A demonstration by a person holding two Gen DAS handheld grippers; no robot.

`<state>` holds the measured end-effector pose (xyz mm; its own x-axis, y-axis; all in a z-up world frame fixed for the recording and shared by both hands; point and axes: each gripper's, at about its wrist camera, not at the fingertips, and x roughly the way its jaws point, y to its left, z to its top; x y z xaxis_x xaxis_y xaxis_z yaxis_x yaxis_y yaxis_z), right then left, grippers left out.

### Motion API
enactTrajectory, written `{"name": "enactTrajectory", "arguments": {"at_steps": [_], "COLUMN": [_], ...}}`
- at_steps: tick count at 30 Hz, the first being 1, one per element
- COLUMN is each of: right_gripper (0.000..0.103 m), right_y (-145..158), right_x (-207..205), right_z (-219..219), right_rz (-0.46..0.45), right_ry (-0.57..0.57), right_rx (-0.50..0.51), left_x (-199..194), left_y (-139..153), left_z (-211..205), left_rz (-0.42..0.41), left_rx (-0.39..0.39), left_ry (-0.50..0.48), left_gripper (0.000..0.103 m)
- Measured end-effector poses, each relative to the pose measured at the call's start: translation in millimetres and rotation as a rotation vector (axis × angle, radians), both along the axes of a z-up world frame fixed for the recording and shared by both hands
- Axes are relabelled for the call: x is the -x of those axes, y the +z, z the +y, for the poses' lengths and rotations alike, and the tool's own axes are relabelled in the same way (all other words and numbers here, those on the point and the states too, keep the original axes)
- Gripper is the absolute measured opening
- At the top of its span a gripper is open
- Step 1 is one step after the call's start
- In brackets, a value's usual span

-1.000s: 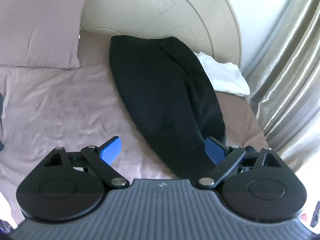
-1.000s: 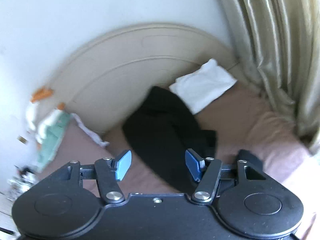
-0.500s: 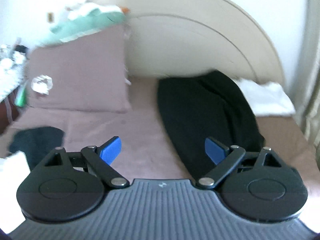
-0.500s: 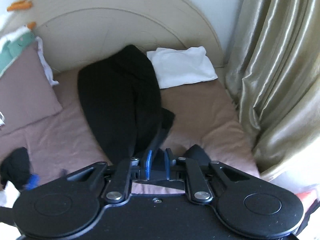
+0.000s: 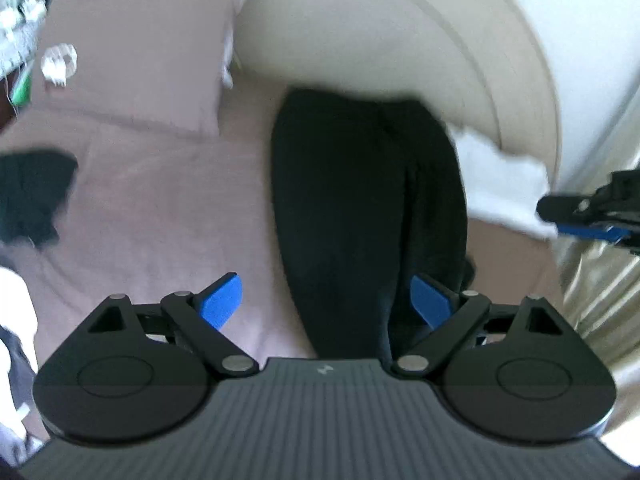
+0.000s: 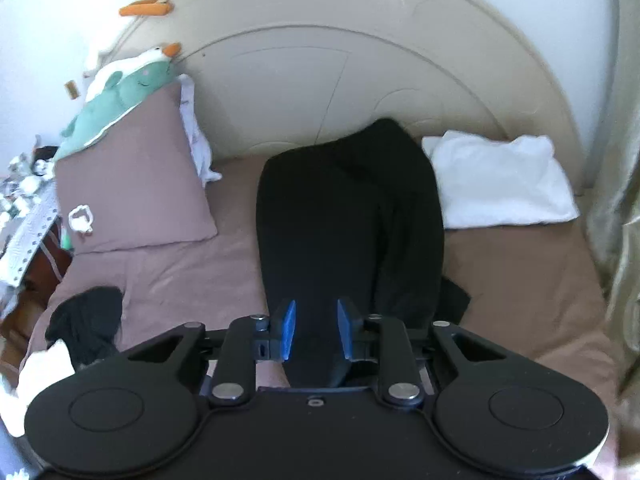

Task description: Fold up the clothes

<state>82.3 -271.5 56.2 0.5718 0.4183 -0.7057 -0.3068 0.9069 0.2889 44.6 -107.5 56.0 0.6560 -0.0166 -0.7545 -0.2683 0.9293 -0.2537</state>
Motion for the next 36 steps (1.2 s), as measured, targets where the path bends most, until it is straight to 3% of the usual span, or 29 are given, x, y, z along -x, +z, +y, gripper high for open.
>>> {"name": "enactTrajectory", "arguments": {"at_steps": [7, 9, 12, 17, 19, 21, 23, 26, 30, 32, 34, 36], "right_gripper": [0.031, 0.038, 0.056, 0.058, 0.058, 0.057, 0.004, 0.004, 0.004, 0.004, 0.004, 0.005], "right_y": [-80.0, -102.8, -133.7, -171.4, -197.4, -214.8, -215.3, -169.5, -104.8, -93.8, -99.0, -114.7], "right_x": [-26.8, -34.5, -47.4, -60.6, -55.6, -47.5, -39.2, -27.9, -19.2, -15.6, -16.5, -16.9], "right_z": [-29.8, -38.3, -44.2, -30.4, -33.4, -30.0, -28.6, -37.3, -82.6, -106.2, -128.8, -147.6], "right_rz": [0.158, 0.203, 0.265, 0.318, 0.337, 0.301, 0.215, -0.042, -0.296, -0.330, -0.301, -0.260], "right_ry": [0.051, 0.066, 0.074, 0.019, -0.007, -0.029, -0.056, -0.117, -0.300, -0.402, -0.511, -0.528], "right_rx": [-0.074, -0.095, -0.117, -0.125, -0.151, -0.145, -0.132, -0.112, 0.098, 0.211, 0.329, 0.313], "left_x": [8.2, 15.1, 17.9, 17.5, 20.2, 23.3, 23.2, 21.1, 13.1, 4.8, -2.8, -9.9], "left_y": [-95.5, -115.3, -123.8, -115.6, -116.4, -120.4, -128.4, -135.2, -134.3, -139.8, -147.4, -155.9], "left_z": [-28.6, -33.1, -38.4, -28.3, -19.3, -13.6, -18.5, -28.8, -39.5, -48.2, -58.7, -70.4], "left_rz": [0.054, 0.046, 0.004, -0.085, -0.073, -0.051, -0.024, -0.012, -0.017, 0.005, 0.026, 0.048], "left_rx": [0.079, 0.104, 0.079, -0.061, -0.037, -0.001, 0.012, -0.005, -0.013, -0.007, -0.016, -0.031], "left_ry": [0.072, 0.099, 0.093, 0.073, 0.096, 0.121, 0.121, 0.119, 0.107, 0.092, 0.076, 0.050], "left_gripper": [0.092, 0.092, 0.092, 0.092, 0.092, 0.092, 0.092, 0.092, 0.092, 0.092, 0.092, 0.092]}}
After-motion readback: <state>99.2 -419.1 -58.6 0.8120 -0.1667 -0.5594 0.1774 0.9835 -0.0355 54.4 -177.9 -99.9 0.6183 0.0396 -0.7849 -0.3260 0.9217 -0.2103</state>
